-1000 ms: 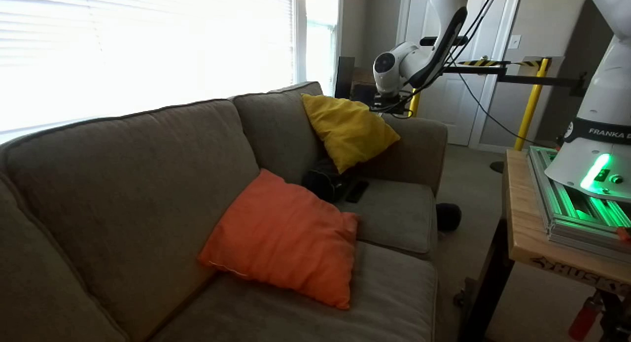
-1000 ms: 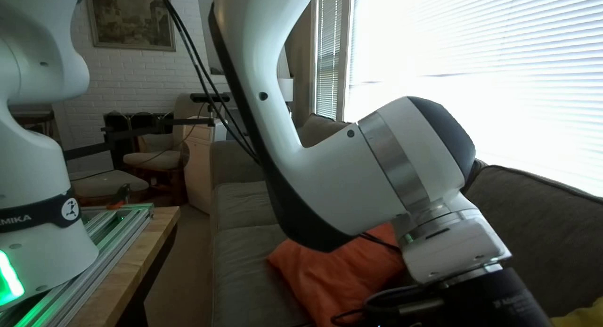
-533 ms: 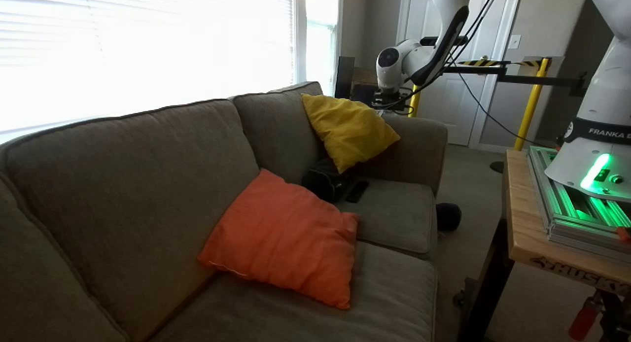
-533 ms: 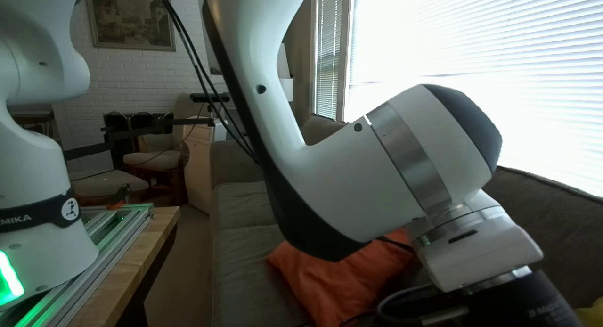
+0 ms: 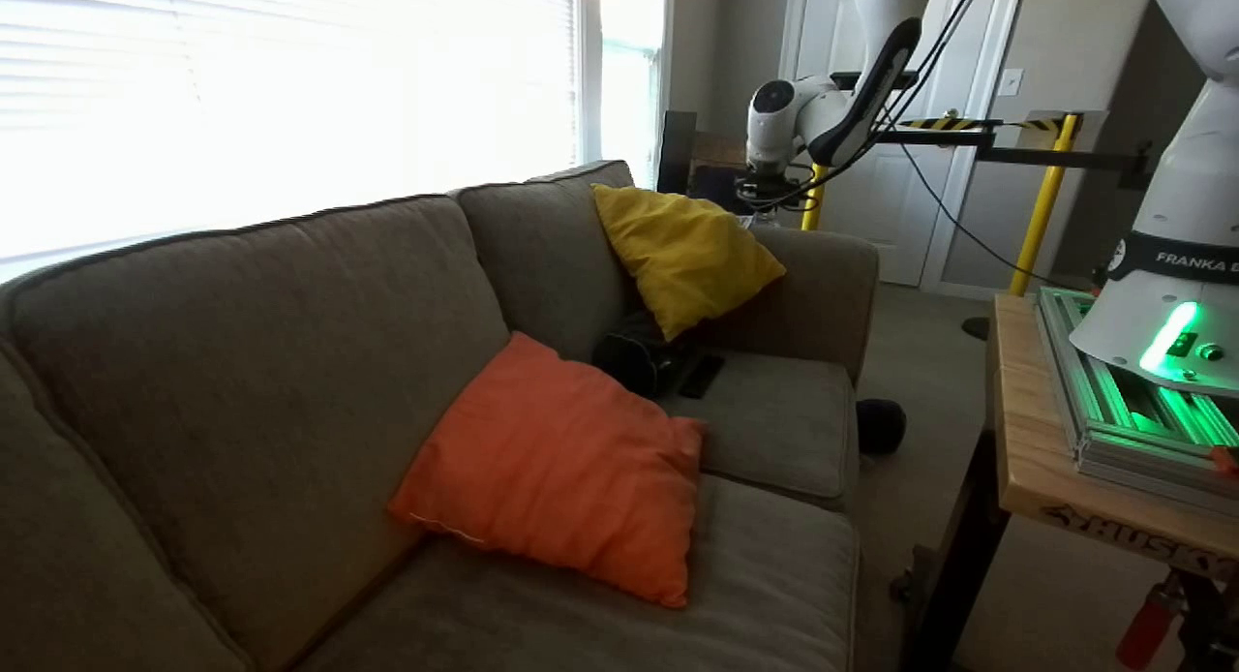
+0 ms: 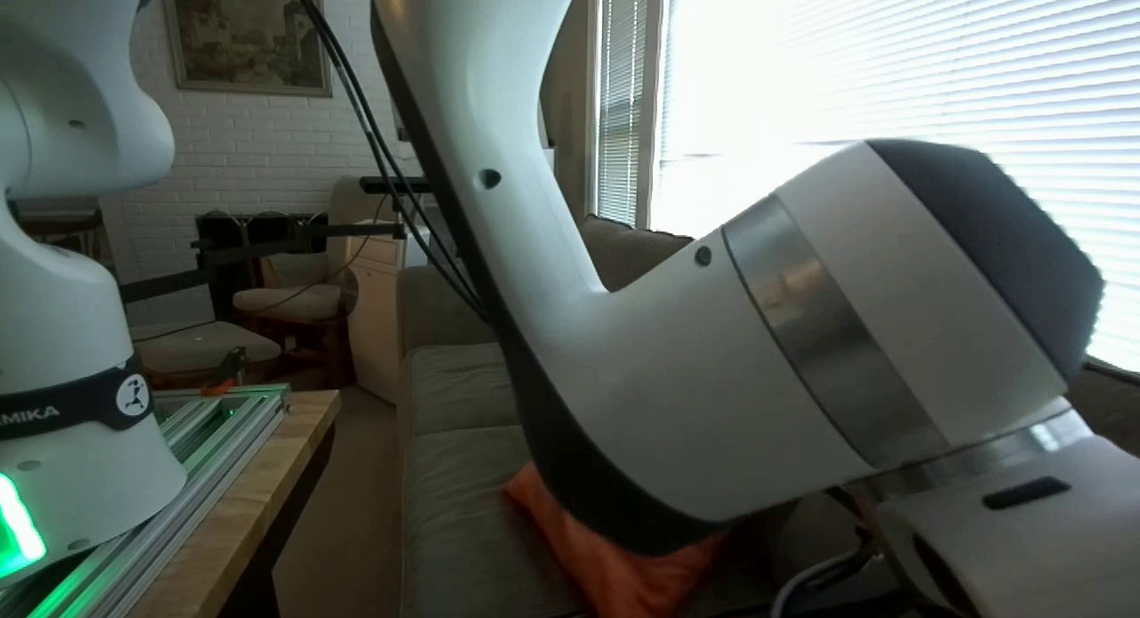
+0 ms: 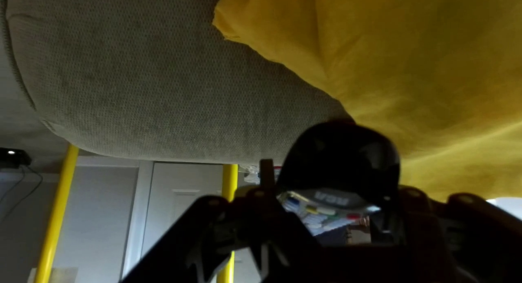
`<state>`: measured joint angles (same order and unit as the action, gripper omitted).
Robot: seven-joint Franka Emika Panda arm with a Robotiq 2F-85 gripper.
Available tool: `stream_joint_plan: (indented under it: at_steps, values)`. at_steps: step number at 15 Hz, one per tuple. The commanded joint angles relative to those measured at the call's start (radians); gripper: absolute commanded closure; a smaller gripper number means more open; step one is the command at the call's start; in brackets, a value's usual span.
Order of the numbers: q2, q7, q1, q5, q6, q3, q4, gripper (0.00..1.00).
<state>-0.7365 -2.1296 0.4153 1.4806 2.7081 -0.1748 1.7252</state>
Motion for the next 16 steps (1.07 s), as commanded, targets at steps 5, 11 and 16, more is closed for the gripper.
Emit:
stream_joint_plan:
  at_steps: [5,11,16]
  values:
    - [-0.126,0.242,0.008,-0.298,-0.009,-0.059,-0.189,0.73]
    - [-0.201,0.236,-0.058,-0.341,-0.043,-0.141,-0.275,0.73]
    - [-0.268,0.165,-0.123,-0.294,-0.083,-0.214,-0.336,0.73]
